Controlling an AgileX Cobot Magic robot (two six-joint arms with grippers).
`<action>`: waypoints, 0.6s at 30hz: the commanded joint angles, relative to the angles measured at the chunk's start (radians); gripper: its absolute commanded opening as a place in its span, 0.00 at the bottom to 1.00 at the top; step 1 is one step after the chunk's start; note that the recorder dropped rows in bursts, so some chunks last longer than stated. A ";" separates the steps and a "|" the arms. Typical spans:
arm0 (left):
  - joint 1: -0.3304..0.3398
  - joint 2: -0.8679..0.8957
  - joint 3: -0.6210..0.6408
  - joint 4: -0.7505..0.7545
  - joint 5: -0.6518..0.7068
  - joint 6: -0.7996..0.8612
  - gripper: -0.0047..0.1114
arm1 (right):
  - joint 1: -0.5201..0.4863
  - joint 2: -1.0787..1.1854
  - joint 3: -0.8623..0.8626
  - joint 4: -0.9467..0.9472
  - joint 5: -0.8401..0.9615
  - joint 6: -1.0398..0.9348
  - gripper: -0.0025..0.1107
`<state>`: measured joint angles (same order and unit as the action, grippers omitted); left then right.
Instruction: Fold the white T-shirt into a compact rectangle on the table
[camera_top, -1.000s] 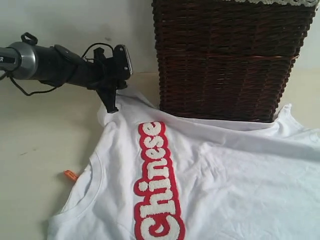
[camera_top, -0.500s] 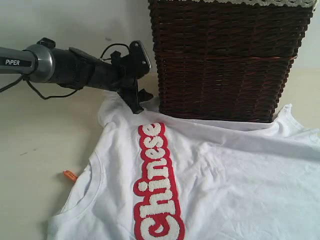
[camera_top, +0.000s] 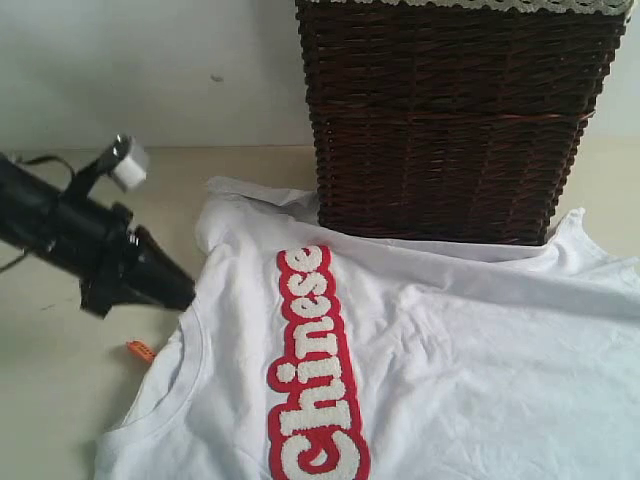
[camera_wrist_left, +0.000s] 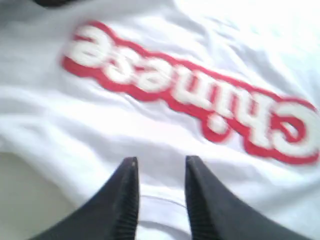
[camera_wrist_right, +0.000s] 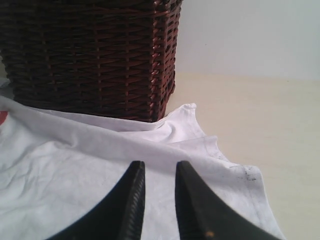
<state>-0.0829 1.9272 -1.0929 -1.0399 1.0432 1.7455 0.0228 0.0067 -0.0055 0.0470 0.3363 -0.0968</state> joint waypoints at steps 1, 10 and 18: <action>-0.029 0.020 0.166 -0.004 -0.012 0.271 0.04 | 0.000 -0.007 0.006 0.004 -0.016 -0.005 0.23; -0.169 0.051 0.206 0.054 -0.205 0.352 0.04 | 0.000 -0.007 0.006 0.004 -0.016 -0.005 0.23; -0.230 0.055 0.210 0.264 -0.200 0.343 0.04 | 0.000 -0.007 0.006 0.004 -0.016 -0.005 0.23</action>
<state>-0.3022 1.9745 -0.8912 -0.8733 0.8350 2.0937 0.0228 0.0067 -0.0055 0.0470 0.3343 -0.0968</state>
